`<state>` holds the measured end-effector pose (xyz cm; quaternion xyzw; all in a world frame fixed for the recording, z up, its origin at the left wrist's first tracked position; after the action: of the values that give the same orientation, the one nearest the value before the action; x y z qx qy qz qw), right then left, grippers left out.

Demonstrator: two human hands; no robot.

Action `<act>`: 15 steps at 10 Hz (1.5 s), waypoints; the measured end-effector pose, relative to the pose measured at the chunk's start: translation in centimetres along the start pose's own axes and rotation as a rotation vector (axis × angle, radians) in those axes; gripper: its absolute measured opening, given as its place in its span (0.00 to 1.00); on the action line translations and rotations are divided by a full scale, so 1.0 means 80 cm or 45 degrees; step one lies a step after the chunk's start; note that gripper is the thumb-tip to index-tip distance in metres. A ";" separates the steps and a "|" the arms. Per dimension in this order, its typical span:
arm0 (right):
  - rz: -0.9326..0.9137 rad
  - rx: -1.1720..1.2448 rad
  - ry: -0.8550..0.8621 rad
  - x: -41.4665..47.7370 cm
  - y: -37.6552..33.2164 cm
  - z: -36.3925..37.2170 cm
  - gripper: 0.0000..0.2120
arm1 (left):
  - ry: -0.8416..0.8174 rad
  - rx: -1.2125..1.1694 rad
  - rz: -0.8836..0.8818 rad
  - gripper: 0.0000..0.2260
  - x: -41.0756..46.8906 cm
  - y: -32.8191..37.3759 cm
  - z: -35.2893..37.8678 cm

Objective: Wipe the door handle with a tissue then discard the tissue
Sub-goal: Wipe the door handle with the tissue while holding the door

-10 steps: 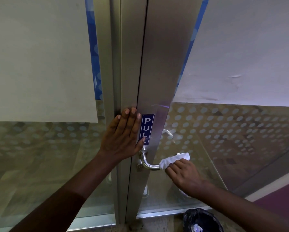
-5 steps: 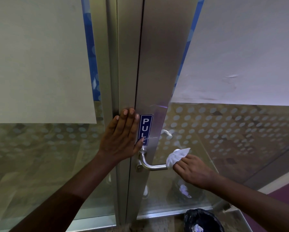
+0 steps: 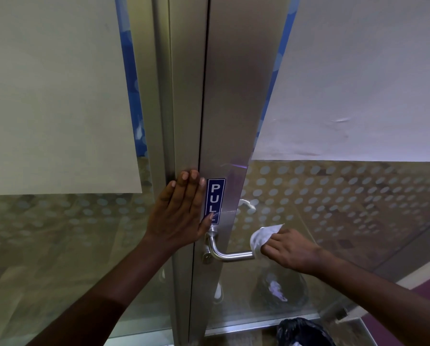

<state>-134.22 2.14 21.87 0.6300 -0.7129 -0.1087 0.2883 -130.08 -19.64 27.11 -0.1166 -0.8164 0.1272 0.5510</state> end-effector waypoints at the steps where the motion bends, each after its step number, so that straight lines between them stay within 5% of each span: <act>1: 0.014 0.025 -0.010 -0.002 -0.001 0.002 0.07 | -0.008 0.005 0.004 0.36 0.000 0.000 0.000; 5: 0.695 0.491 -0.038 -0.026 0.030 0.017 0.13 | -0.024 0.018 -0.018 0.36 -0.001 0.001 0.006; 6: 1.084 0.630 0.064 -0.049 0.030 0.034 0.14 | -0.018 0.024 -0.015 0.37 -0.002 0.001 0.005; 7: 1.743 0.855 0.272 -0.077 0.017 0.043 0.05 | -0.019 0.027 -0.014 0.36 -0.002 0.001 0.004; 8: 2.275 1.532 0.514 -0.096 -0.020 0.075 0.05 | -0.020 0.028 -0.016 0.36 -0.002 0.001 0.004; 9: 2.349 2.254 0.624 -0.077 -0.058 0.098 0.07 | -0.023 0.028 -0.017 0.36 -0.002 0.001 0.004; 10: 2.191 2.534 0.741 -0.048 -0.077 0.103 0.10 | -0.029 0.034 -0.014 0.36 -0.002 0.001 0.004; 13: 2.048 2.946 0.612 0.011 -0.117 0.088 0.14 | -0.022 0.039 -0.012 0.37 -0.001 0.001 0.004; 14: 2.025 2.839 0.501 0.023 -0.128 0.090 0.07 | -0.018 0.032 -0.012 0.37 -0.001 0.002 0.003; 15: 2.131 2.854 0.495 0.030 -0.134 0.097 0.11 | -0.010 0.025 -0.007 0.37 -0.002 0.002 0.003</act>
<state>-129.65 -3.75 10.68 -0.0768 -0.5273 0.7959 -0.2876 -130.21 -19.54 26.82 -0.1086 -0.8176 0.1341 0.5494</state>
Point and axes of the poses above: each hand's wrist, its own x-axis towards the middle knuckle, its own z-axis out of the palm, y = z × x, the point moved 6 cm from there along x, towards the middle knuckle, and after that the axes turned 5 degrees about -x, right-handed, at the moved point
